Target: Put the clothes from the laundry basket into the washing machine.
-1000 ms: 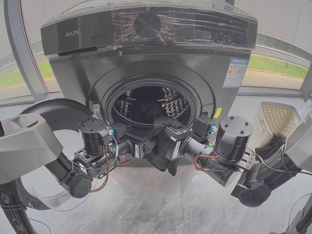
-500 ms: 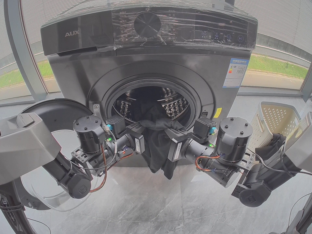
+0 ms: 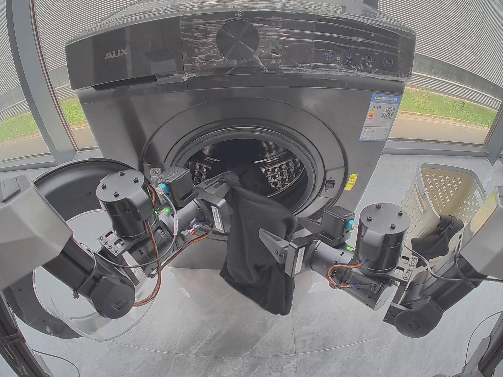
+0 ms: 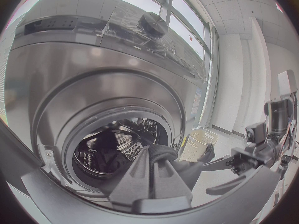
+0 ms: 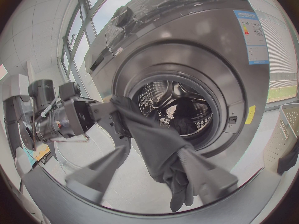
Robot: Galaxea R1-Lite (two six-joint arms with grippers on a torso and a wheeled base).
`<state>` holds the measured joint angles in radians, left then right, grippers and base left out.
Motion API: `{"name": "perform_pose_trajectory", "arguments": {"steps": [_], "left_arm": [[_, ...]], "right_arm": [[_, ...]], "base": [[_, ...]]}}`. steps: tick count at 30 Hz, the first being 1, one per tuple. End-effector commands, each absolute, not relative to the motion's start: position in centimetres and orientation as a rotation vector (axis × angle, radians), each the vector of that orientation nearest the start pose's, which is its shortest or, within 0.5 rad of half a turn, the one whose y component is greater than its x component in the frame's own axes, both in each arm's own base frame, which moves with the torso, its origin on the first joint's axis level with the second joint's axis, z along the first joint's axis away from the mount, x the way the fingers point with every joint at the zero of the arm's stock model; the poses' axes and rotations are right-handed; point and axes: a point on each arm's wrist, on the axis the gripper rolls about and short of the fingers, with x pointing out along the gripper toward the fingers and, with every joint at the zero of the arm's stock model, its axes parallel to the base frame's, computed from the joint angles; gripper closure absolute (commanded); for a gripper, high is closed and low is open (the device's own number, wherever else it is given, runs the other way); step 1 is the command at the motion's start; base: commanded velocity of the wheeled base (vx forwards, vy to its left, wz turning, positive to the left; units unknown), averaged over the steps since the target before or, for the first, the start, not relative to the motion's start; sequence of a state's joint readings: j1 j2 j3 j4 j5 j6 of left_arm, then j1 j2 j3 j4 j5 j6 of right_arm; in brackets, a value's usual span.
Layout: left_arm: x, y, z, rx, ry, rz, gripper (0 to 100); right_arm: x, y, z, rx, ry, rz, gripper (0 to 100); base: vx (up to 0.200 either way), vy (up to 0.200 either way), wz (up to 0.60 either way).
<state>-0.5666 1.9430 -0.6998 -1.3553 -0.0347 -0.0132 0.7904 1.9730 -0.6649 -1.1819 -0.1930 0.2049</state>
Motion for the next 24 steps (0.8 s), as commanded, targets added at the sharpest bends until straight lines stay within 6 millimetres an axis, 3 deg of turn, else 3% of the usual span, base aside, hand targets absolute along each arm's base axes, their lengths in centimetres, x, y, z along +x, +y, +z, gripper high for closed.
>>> {"name": "perform_pose_trajectory", "arguments": {"steps": [1,11,20,24], "left_arm": [[28.0,-18.6,15.8,-0.05,-0.133,-0.618,100],[28.0,-18.8,15.9,-0.051,-0.134,-0.623,100],[28.2,-18.7,18.2,-0.075,-0.205,-0.596,100],[27.8,-18.7,18.2,-0.074,-0.197,-0.602,100]], "right_arm": [[24.2,21.7,9.5,0.064,0.239,0.532,0],[24.4,19.8,8.3,0.018,0.29,0.483,0],[23.4,19.6,5.8,-0.032,0.371,0.513,0],[23.3,19.7,5.8,-0.028,0.375,0.55,0]], "base": [[0.0,0.0,0.0],[0.0,0.0,0.0],[0.0,0.0,0.0],[0.0,0.0,0.0]]}}
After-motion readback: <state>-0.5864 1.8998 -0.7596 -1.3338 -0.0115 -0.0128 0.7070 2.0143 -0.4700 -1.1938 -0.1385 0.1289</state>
